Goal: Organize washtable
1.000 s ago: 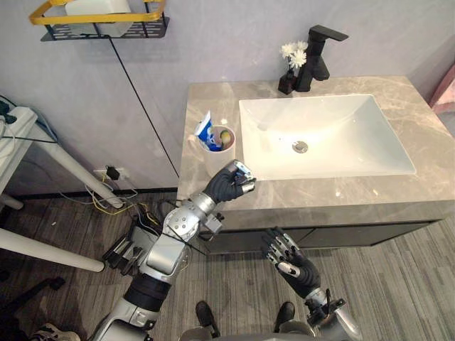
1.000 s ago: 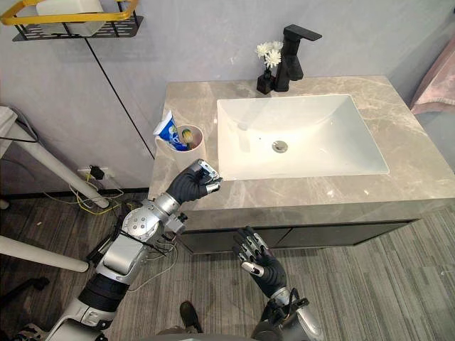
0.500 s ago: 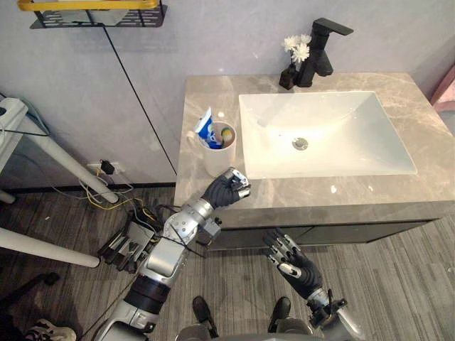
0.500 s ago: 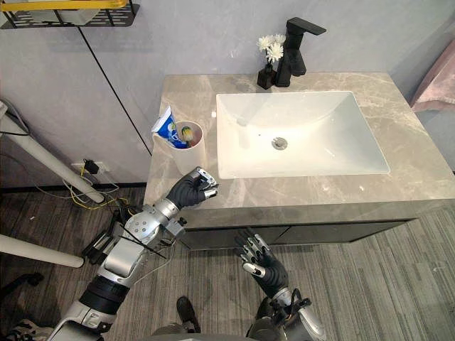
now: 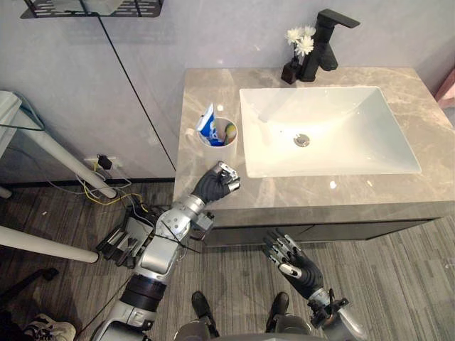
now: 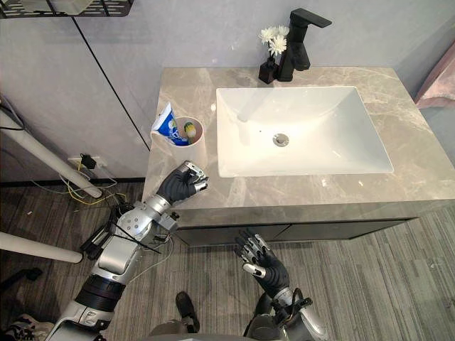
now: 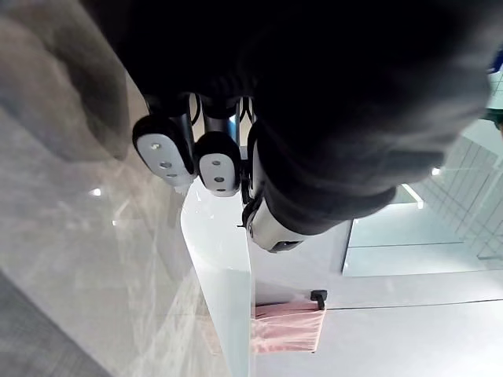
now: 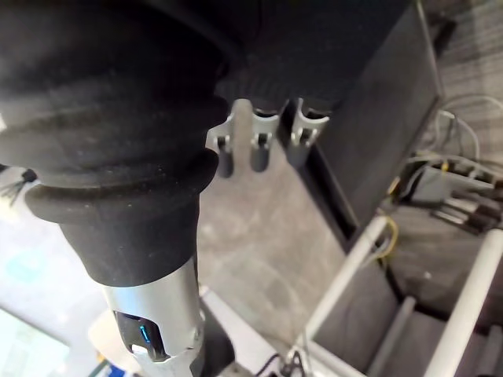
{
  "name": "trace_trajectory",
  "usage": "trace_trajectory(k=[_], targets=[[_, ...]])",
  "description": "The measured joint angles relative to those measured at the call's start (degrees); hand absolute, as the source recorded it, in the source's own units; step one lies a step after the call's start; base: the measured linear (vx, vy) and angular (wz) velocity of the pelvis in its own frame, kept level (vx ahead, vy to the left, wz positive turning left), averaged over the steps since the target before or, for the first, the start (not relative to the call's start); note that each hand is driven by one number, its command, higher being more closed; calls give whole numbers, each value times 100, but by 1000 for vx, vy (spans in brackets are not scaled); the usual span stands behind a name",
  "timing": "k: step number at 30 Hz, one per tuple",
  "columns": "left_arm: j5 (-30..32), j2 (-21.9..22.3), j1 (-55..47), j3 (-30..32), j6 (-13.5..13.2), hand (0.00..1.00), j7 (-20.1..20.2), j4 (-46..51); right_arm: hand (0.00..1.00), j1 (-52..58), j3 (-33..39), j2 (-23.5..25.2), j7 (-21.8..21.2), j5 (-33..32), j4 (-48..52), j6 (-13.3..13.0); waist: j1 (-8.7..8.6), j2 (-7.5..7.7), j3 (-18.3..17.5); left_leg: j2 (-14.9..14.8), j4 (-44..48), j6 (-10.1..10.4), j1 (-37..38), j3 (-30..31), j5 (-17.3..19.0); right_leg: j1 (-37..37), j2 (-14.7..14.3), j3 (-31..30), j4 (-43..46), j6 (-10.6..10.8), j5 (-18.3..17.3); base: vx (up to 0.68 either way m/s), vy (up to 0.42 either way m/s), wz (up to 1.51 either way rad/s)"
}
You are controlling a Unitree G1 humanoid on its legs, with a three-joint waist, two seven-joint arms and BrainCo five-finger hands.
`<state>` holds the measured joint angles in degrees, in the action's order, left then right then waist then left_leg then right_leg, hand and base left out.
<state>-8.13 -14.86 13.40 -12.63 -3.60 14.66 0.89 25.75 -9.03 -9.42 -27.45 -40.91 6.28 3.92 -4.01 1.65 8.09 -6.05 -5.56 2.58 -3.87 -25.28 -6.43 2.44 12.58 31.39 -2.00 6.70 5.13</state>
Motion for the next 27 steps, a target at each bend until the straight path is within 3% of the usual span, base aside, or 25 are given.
trace_trajectory(k=[27], targets=[[39,59,445,133,41,100,-345,-364,0,3,-53,-4,0,2,1,42,-23,63,88,-2,4,-1,-6,-96,0,100,15,-90,55,0,0,0,0,-1]])
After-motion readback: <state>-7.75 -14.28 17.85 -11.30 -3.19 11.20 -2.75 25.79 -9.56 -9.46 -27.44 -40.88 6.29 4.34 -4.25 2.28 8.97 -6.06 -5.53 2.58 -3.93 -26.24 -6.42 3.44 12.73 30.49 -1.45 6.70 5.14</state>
